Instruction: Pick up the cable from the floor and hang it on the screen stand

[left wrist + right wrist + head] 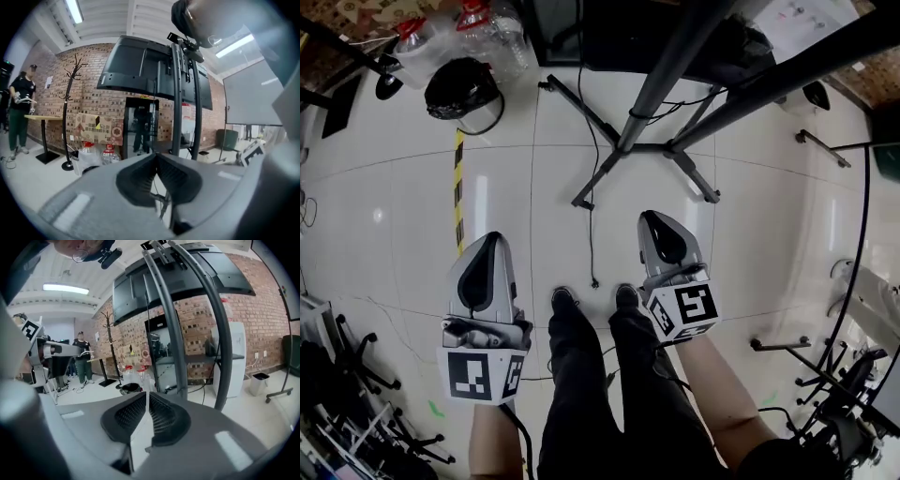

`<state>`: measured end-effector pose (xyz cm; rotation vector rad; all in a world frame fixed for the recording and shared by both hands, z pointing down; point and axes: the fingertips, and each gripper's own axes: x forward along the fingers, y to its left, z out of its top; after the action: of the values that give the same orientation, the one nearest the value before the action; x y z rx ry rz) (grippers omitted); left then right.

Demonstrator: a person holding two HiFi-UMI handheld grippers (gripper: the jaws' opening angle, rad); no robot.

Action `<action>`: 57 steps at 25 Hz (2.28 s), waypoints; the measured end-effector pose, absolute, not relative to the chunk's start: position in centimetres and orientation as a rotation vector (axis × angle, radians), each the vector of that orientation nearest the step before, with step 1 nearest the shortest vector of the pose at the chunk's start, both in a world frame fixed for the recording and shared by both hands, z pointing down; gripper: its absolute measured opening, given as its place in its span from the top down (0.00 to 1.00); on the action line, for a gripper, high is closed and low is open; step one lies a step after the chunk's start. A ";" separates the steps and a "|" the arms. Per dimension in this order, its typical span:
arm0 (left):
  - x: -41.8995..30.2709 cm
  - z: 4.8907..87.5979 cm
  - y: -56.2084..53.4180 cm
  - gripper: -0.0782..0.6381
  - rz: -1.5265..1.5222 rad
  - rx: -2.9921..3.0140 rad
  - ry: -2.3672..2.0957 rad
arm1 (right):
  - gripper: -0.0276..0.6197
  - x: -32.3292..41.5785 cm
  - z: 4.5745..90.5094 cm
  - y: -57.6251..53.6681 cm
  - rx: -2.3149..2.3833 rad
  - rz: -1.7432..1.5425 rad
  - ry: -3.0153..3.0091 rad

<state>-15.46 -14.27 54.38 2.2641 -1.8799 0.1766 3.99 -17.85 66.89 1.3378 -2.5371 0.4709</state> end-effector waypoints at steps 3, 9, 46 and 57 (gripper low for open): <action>-15.5 59.3 -14.6 0.88 0.207 2.271 -1.813 | 0.86 3.2 73.6 -17.7 1.285 0.511 -2.479; -16.5 69.6 -14.6 0.88 0.274 2.263 -1.744 | 0.86 2.3 86.6 -17.3 1.261 0.567 -2.380; -22.4 90.6 -13.2 0.88 0.312 2.194 -1.766 | 0.87 -3.3 127.3 -10.7 0.853 0.974 -1.981; -21.1 85.9 -11.9 0.88 0.282 2.148 -1.763 | 0.91 -5.3 119.5 -10.1 0.755 1.034 -2.060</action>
<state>-21.09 -11.87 85.90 2.1481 -1.7630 0.2825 -5.26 -10.06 119.55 0.7548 -2.0596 1.0344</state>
